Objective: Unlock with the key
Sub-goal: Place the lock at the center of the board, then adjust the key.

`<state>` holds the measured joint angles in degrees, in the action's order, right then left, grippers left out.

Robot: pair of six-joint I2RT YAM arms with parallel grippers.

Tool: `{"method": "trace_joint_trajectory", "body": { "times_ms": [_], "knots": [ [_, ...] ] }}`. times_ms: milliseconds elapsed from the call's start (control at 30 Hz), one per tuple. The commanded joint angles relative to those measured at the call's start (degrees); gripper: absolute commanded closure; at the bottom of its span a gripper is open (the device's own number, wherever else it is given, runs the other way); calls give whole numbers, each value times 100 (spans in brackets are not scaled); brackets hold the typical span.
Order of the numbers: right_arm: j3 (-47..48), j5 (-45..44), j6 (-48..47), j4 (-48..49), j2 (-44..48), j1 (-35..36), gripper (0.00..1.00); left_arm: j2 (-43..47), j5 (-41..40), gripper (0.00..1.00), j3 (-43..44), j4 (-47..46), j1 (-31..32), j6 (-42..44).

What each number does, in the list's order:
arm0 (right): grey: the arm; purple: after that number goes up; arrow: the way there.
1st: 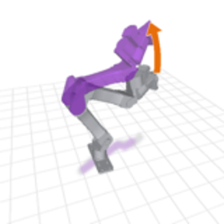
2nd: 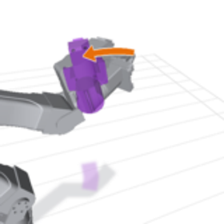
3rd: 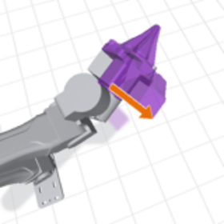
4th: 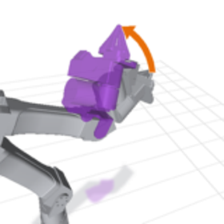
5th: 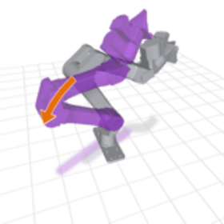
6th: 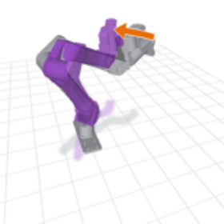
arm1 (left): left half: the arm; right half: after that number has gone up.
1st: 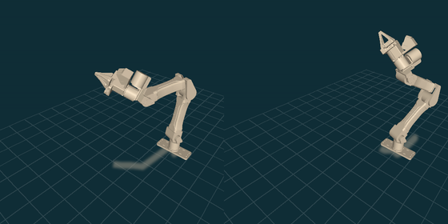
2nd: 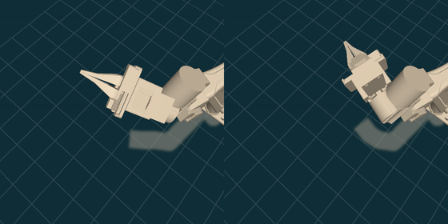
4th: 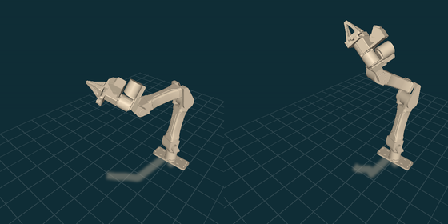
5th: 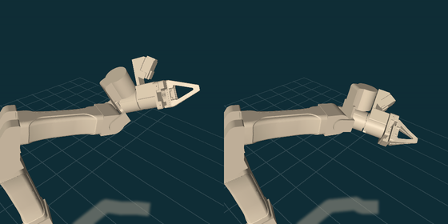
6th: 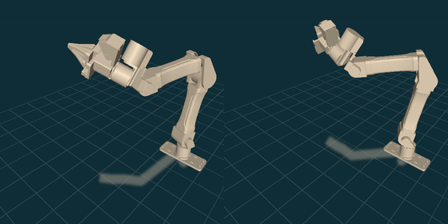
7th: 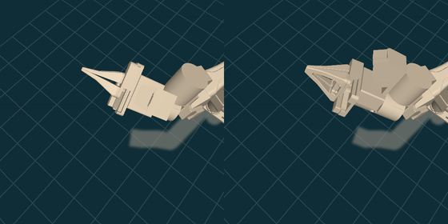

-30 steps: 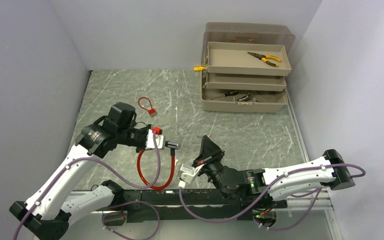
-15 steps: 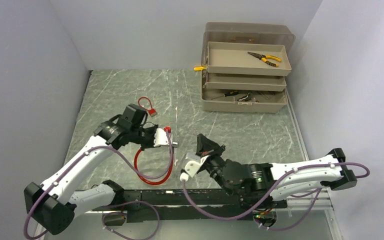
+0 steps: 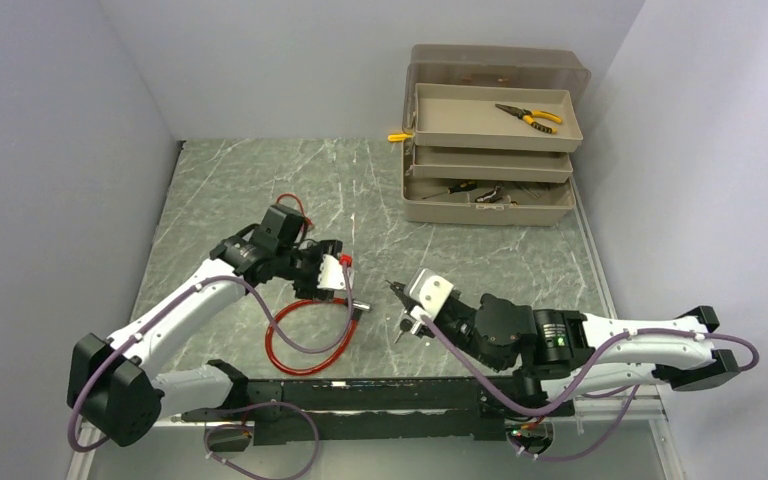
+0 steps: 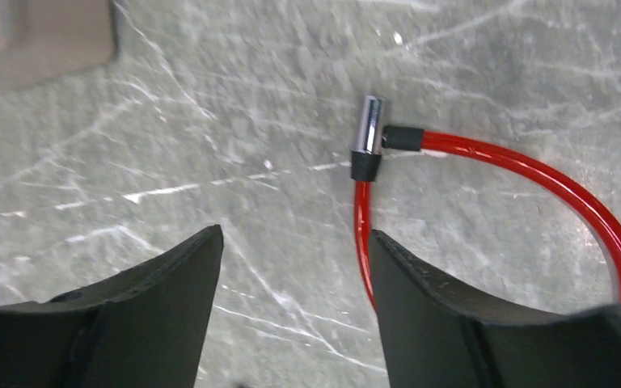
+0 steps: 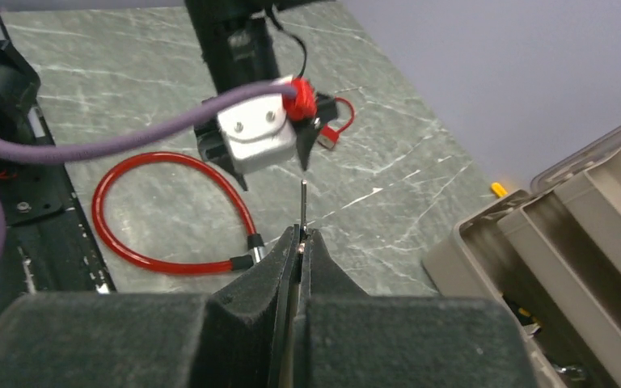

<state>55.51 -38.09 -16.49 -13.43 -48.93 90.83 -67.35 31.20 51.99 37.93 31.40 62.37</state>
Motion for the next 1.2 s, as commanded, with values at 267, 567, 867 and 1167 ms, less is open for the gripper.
{"method": "trace_joint_trajectory", "body": {
  "times_ms": [267, 567, 867, 1167],
  "knots": [
    [419, 969, 809, -607, -182, -323, 100, 996, 1273, 25, 1891, 697, 473, 789],
    [945, 1244, 761, -764, -736, -479, 100, 1376, 675, 44, 1849, 728, 1740, 1121],
    [1063, 1086, 577, -802, -877, -479, 100, 1210, 654, 64, 2154, 775, 1832, 709],
    [1032, 934, 444, -720, -982, -478, 100, 1216, 660, 67, 2193, 926, 1965, 651]
  ]
}}
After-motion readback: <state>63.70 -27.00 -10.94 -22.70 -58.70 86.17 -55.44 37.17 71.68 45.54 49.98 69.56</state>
